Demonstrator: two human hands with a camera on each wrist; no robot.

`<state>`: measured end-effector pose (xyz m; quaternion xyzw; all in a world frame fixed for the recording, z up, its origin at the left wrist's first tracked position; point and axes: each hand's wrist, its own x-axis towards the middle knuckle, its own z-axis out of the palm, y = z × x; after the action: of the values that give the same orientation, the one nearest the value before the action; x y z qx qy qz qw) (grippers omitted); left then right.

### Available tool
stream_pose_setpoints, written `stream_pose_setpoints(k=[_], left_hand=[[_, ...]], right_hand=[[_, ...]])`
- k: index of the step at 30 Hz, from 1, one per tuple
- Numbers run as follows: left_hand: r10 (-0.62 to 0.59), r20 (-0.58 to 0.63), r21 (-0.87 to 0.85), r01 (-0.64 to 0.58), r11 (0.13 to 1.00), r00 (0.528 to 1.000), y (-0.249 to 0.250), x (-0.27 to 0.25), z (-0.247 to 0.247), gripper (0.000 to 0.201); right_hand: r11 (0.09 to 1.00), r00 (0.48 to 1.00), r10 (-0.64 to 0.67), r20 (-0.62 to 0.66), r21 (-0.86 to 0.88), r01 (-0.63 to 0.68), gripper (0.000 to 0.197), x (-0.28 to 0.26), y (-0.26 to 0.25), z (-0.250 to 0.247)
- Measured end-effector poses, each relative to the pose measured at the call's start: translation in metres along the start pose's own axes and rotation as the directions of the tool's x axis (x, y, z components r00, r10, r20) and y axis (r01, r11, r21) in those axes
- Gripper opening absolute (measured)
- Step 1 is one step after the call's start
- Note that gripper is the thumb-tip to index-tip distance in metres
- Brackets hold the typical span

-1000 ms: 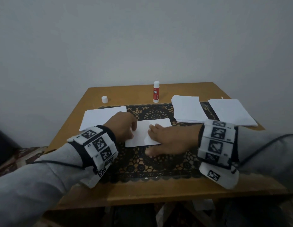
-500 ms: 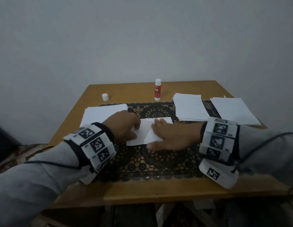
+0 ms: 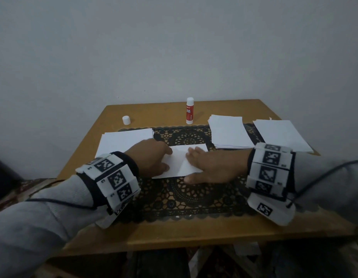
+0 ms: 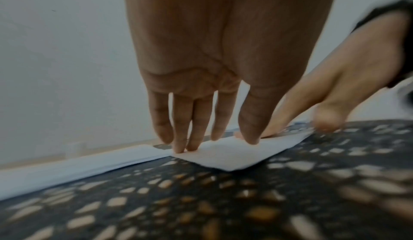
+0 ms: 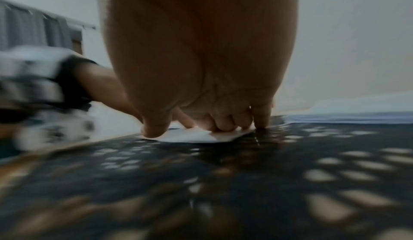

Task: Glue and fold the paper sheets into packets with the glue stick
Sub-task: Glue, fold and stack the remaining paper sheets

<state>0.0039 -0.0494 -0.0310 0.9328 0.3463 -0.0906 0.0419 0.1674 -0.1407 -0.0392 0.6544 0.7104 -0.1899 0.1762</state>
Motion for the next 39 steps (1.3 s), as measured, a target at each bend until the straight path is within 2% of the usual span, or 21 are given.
stream_pose_setpoints(k=[4, 6, 10, 14, 16, 20, 25, 29, 34, 37, 39], left_hand=[[0.129, 0.221, 0.039, -0.141, 0.989, 0.967, 0.017, -0.009, 0.005, 0.056], [0.119, 0.24, 0.047, -0.133, 0.99, 0.964, 0.018, -0.003, 0.005, 0.058], [0.0, 0.246, 0.089, -0.023, 0.996, 0.969, 0.015, 0.013, 0.002, 0.064], [0.055, 0.335, 0.038, -0.072, 0.997, 0.941, 0.027, 0.0, 0.008, 0.065], [0.067, 0.336, 0.007, -0.074, 0.997, 0.939, 0.023, -0.005, 0.007, 0.063], [-0.035, 0.333, 0.04, 0.023, 0.999, 0.942, 0.013, -0.006, 0.001, 0.066], [0.006, 0.365, 0.047, -0.025, 0.999, 0.931, 0.026, -0.021, 0.003, 0.066], [-0.098, 0.304, 0.072, 0.079, 0.994, 0.948, 0.012, -0.019, 0.0, 0.07], [0.032, 0.386, 0.036, -0.049, 0.998, 0.922, 0.031, -0.041, 0.002, 0.068], [-0.026, 0.331, 0.073, 0.002, 0.997, 0.943, 0.022, -0.037, -0.002, 0.067], [-0.027, 0.334, 0.086, -0.002, 0.996, 0.942, 0.023, -0.041, -0.002, 0.068]], right_hand=[[0.997, 0.999, 0.044, -0.017, -0.063, -0.045, 0.09, 0.006, 0.008, -0.004], [0.995, 0.999, 0.039, -0.006, -0.095, -0.039, 0.088, 0.003, 0.006, -0.004], [0.995, 0.999, 0.033, 0.009, -0.093, -0.032, 0.084, -0.002, 0.006, -0.008], [0.996, 1.0, 0.023, -0.007, -0.087, -0.023, 0.082, 0.0, 0.007, -0.008], [0.996, 1.0, 0.016, -0.01, -0.089, -0.016, 0.082, 0.001, 0.008, -0.009], [0.994, 1.0, 0.02, 0.007, -0.103, -0.019, 0.082, 0.002, 0.009, -0.011], [0.996, 1.0, 0.018, -0.007, -0.086, -0.019, 0.083, 0.003, 0.011, -0.008], [0.998, 1.0, 0.024, 0.003, -0.059, -0.024, 0.082, 0.0, 0.011, -0.009], [0.998, 1.0, 0.023, -0.005, -0.063, -0.023, 0.084, 0.001, 0.011, -0.008], [0.997, 1.0, 0.023, -0.002, -0.072, -0.023, 0.083, 0.0, 0.01, -0.008], [0.997, 1.0, 0.027, -0.003, -0.069, -0.027, 0.08, 0.0, 0.01, -0.007]])
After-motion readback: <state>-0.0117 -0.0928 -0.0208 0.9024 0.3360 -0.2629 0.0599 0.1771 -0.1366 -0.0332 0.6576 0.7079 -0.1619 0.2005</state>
